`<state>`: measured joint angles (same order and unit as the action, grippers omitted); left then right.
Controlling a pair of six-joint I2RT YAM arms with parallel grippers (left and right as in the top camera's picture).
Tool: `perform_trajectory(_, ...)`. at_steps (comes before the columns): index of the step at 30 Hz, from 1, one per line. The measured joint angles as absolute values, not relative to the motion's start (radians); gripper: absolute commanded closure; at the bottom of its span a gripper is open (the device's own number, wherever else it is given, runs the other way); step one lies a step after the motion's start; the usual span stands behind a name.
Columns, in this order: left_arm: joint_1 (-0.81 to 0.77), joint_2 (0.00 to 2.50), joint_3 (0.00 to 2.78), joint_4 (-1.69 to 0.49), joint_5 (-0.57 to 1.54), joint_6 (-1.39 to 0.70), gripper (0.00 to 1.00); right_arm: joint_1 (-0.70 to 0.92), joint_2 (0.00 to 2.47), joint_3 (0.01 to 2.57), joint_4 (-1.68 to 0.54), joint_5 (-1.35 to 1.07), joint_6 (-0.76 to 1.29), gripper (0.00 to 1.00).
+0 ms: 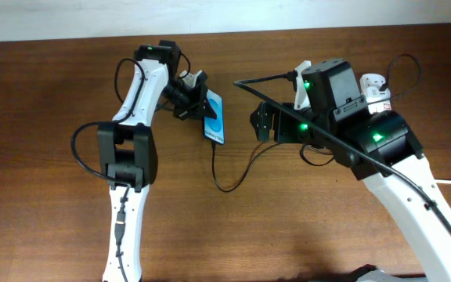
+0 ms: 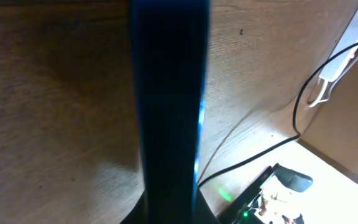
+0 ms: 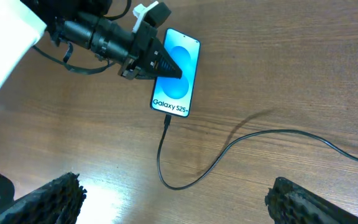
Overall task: Plug charger to phone and switch on socket
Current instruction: 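Lower the connected phone flat onto the table with both grippers, then move the right gripper over the power strip's orange switch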
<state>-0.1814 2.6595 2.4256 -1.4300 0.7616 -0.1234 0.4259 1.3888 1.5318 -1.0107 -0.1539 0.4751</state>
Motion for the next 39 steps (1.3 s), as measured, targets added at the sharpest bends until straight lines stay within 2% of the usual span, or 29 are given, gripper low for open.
perform_trajectory(4, -0.191, 2.66, 2.426, -1.47, 0.715, -0.112, 1.0, 0.426, 1.389, 1.532, -1.011, -0.154, 0.475, 0.02)
perform_trajectory(7, -0.22, 2.659, 2.428, -1.447, 0.697, -0.097, 0.9, 0.426, 1.389, 1.532, -1.012, -0.154, 0.475, 0.02)
perform_trajectory(11, -0.23, 2.659, 2.428, -1.428, 0.635, -0.095, 0.84, 0.426, 1.389, 1.532, -1.018, -0.154, 0.475, 0.02)
perform_trajectory(12, -0.23, 2.659, 2.428, -1.429, 0.616, -0.096, 0.77, 0.426, 1.389, 1.532, -1.018, -0.154, 0.475, 0.01)
perform_trajectory(15, -0.231, 2.659, 2.428, -1.443, 0.566, -0.097, 0.75, 0.426, 1.389, 1.532, -1.018, -0.154, 0.475, 0.01)
perform_trajectory(17, -0.231, 2.659, 2.428, -1.451, 0.549, -0.097, 0.69, 0.426, 1.389, 1.532, -1.019, -0.154, 0.475, 0.01)
perform_trajectory(20, -0.231, 2.66, 2.428, -1.48, 0.498, -0.097, 0.53, 0.426, 1.389, 1.532, -1.054, -0.154, 0.475, 0.02)
perform_trajectory(22, -0.231, 2.66, 2.428, -1.502, 0.477, -0.098, 0.5, 0.414, 1.389, 1.532, -1.087, -0.154, 0.475, 0.02)
perform_trajectory(23, -0.231, 2.66, 2.427, -1.508, 0.477, -0.098, 0.45, 0.4, 1.389, 1.532, -1.1, -0.154, 0.475, 0.02)
perform_trajectory(24, -0.231, 2.66, 2.427, -1.52, 0.469, -0.097, 0.28, 0.359, 1.389, 1.532, -1.128, -0.154, 0.474, 0.02)
perform_trajectory(25, -0.231, 2.66, 2.428, -1.526, 0.462, -0.098, 0.22, 0.334, 1.389, 1.532, -1.139, -0.154, 0.471, 0.02)
perform_trajectory(26, -0.231, 2.659, 2.43, -1.534, 0.451, -0.098, 0.12, 0.316, 1.389, 1.532, -1.148, -0.154, 0.461, 0.01)
perform_trajectory(29, -0.235, 2.657, 2.44, -1.538, 0.447, -0.105, 0.11, 0.177, 1.394, 1.537, -1.236, -0.173, 0.384, 0.02)
perform_trajectory(32, -0.199, 2.651, 2.546, -1.531, 0.413, -0.104, 0.1, -0.063, 1.489, 1.567, -1.348, -0.257, 0.269, 0.02)
perform_trajectory(33, -0.182, 2.629, 2.598, -1.528, 0.394, -0.104, 0.0, -0.121, 1.542, 1.611, -1.393, -0.272, 0.245, 0.02)
perform_trajectory(34, -0.17, 2.591, 2.649, -1.529, 0.356, -0.109, 0.0, -0.188, 1.617, 1.678, -1.406, -0.282, 0.228, 0.02)
perform_trajectory(37, -0.173, 2.342, 2.793, -1.522, 0.194, -0.128, 0.01, -0.344, 1.786, 1.774, -1.293, -0.289, 0.207, 0.02)
perform_trajectory(39, -0.175, 2.299, 2.811, -1.522, 0.166, -0.128, 0.01, -0.41, 1.82, 1.781, -1.144, -0.239, 0.205, 0.01)
